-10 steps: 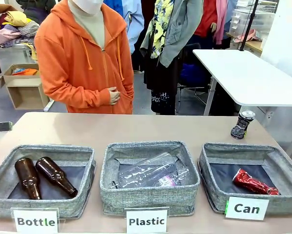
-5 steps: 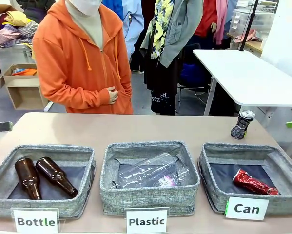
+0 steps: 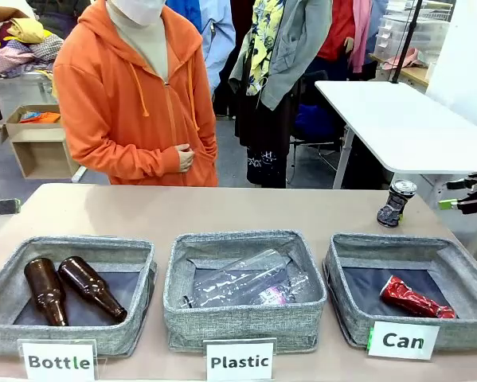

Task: Sort the can waste into the basket.
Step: Pick up the can waste from the table and place it in the right Fabric basket.

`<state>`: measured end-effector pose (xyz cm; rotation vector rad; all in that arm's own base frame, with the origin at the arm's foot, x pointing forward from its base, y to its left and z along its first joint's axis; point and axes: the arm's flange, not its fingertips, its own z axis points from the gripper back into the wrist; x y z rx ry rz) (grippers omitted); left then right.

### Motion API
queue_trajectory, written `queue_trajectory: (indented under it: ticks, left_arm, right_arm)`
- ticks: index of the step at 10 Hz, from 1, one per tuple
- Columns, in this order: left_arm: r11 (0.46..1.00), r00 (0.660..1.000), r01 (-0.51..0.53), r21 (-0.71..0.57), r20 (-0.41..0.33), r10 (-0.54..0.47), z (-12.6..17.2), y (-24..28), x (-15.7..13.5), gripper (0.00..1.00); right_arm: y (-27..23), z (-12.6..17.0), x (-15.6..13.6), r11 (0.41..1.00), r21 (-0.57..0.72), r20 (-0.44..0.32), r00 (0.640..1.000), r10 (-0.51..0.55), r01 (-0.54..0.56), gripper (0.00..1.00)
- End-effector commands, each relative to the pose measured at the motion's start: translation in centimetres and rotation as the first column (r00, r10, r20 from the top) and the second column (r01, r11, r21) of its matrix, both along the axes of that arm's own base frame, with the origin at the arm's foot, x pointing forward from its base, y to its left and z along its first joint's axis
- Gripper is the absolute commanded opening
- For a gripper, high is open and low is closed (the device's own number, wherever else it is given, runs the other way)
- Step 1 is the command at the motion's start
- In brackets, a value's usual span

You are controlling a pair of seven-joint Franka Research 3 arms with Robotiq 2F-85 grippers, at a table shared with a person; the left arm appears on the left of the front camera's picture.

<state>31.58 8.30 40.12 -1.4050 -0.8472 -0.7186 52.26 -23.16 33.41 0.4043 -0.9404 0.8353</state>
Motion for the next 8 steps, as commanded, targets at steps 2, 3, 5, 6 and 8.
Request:
queue_trajectory:
  ticks: [2,3,5,6,8]
  left_arm:
    - [1.0,1.0,-0.021,-0.014,-0.005,0.021,0.4,-0.7,-0.2,1.0]
    - [1.0,1.0,-0.021,-0.014,-0.005,0.021,0.4,-0.7,-0.2,1.0]
    - [1.0,1.0,-0.021,-0.014,-0.005,0.021,0.4,-0.7,-0.2,1.0]
    - [1.0,1.0,-0.021,-0.014,-0.005,0.021,0.4,-0.7,-0.2,1.0]
    - [1.0,1.0,-0.021,-0.014,-0.005,0.021,0.4,-0.7,-0.2,1.0]
  right_arm:
    - [0.4,-1.4,2.1,1.0,0.017,0.044,0.999,0.002,-0.003,1.0]
    - [0.7,-1.8,2.6,1.0,0.017,0.054,0.999,0.003,-0.004,1.0]
    - [1.7,-2.2,3.7,1.0,0.024,0.074,0.997,-0.011,0.009,1.0]
    - [2.1,-2.6,4.2,1.0,0.005,0.083,0.996,-0.026,0.026,1.0]
    - [3.0,-3.7,5.0,1.0,0.003,0.073,0.997,-0.025,0.025,1.0]
